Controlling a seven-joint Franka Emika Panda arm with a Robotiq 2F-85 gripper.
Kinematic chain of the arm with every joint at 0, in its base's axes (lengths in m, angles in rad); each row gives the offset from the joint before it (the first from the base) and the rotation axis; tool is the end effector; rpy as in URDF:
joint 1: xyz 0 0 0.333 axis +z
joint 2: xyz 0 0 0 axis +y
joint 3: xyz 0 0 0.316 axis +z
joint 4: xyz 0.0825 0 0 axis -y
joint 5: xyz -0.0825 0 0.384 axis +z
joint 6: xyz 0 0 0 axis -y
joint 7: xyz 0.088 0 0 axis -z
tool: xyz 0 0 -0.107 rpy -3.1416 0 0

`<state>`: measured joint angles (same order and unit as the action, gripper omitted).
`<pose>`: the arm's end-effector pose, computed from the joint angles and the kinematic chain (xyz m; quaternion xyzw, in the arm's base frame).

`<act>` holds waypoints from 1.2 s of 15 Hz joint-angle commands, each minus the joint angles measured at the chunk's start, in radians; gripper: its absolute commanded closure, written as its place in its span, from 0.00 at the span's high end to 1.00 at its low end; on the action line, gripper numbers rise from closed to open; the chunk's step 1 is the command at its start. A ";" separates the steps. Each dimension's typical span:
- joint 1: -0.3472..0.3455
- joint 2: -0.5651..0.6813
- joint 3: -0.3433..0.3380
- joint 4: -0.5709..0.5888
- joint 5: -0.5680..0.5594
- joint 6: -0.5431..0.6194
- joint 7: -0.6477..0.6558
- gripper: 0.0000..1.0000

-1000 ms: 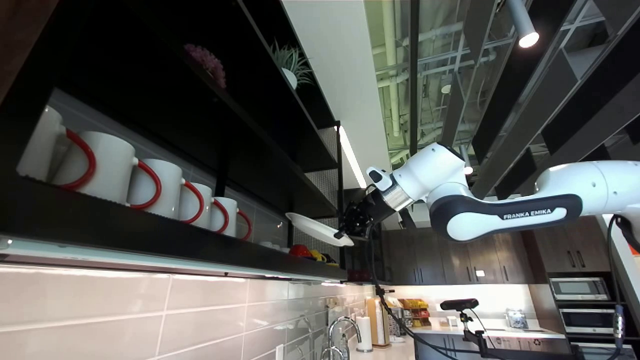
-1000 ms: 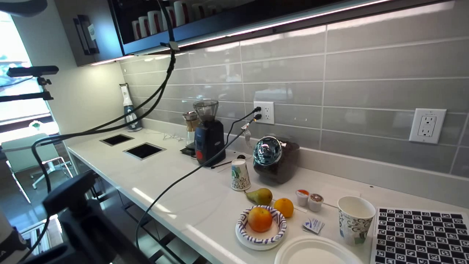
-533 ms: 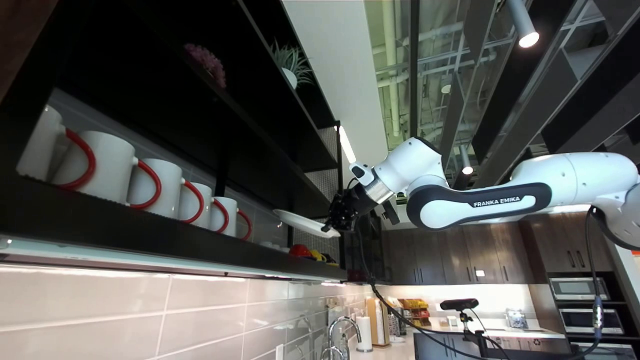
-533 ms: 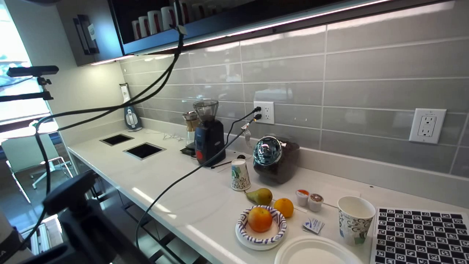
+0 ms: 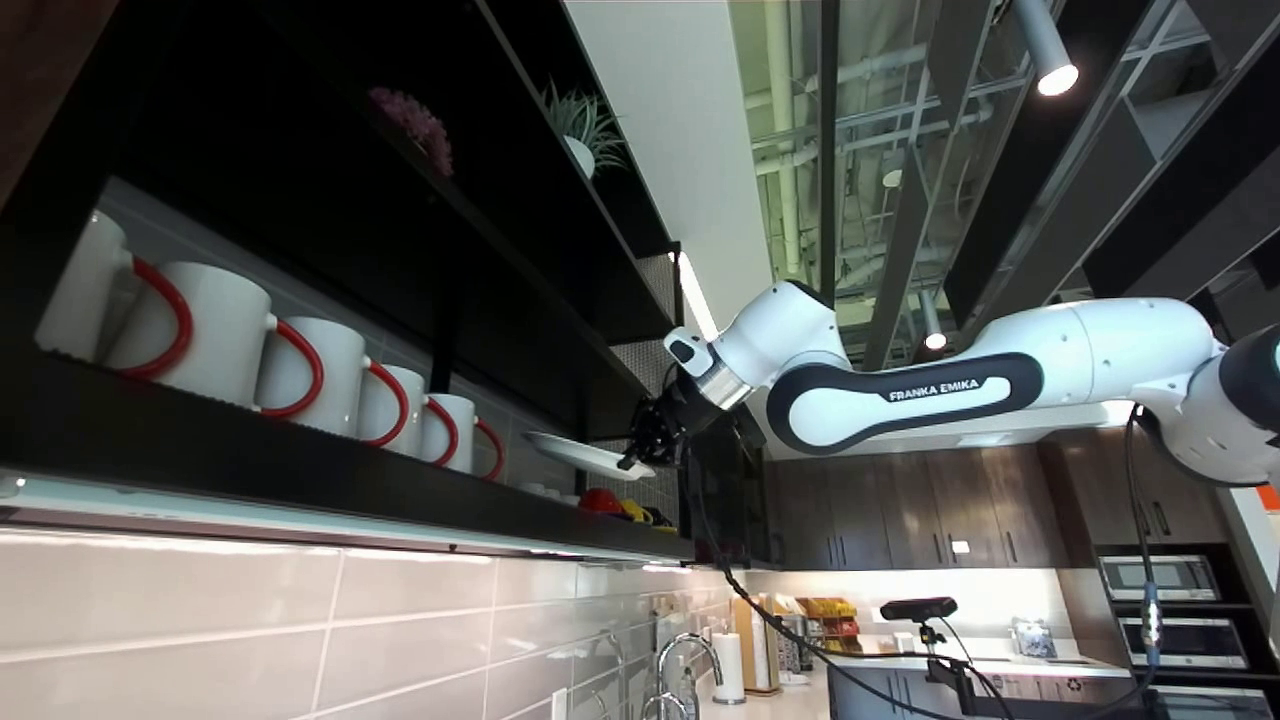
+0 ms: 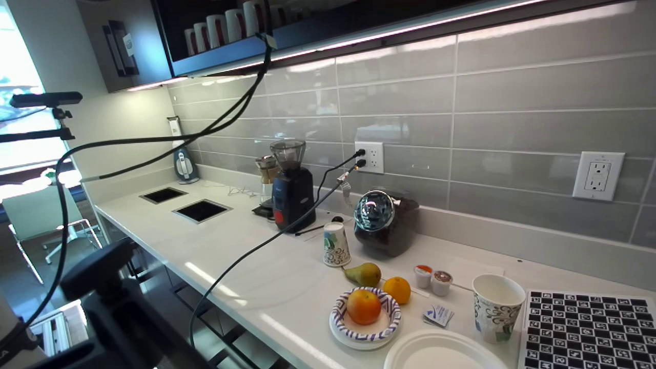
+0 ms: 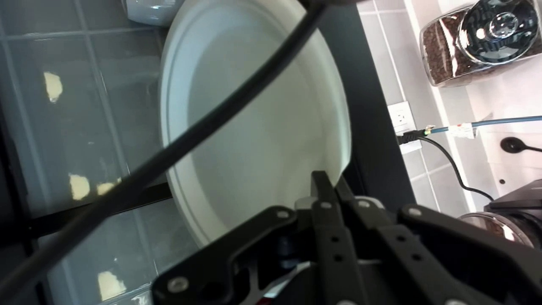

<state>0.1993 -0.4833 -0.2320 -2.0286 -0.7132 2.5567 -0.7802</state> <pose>0.4499 -0.0387 0.7514 0.7235 0.4443 0.3212 0.4195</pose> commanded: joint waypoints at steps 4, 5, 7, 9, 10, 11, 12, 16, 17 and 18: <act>-0.059 0.029 0.038 0.021 0.080 -0.009 -0.032 0.01; -0.048 0.047 0.025 0.039 0.132 -0.022 -0.059 0.01; -0.044 0.087 0.018 0.074 0.217 -0.050 -0.109 0.01; -0.050 0.125 0.021 0.111 0.292 -0.070 -0.173 0.01; -0.056 0.146 0.029 0.137 0.315 -0.081 -0.197 0.01; -0.061 0.164 0.039 0.161 0.333 -0.092 -0.219 0.01; -0.066 0.179 0.046 0.183 0.345 -0.098 -0.240 0.01; -0.090 0.223 0.082 0.251 0.356 -0.117 -0.298 0.01; -0.097 0.231 0.089 0.265 0.353 -0.128 -0.308 0.01; -0.102 0.240 0.093 0.276 0.356 -0.140 -0.321 0.01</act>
<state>0.1330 -0.2905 -0.1668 -1.8262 -0.3945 2.4592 -1.0324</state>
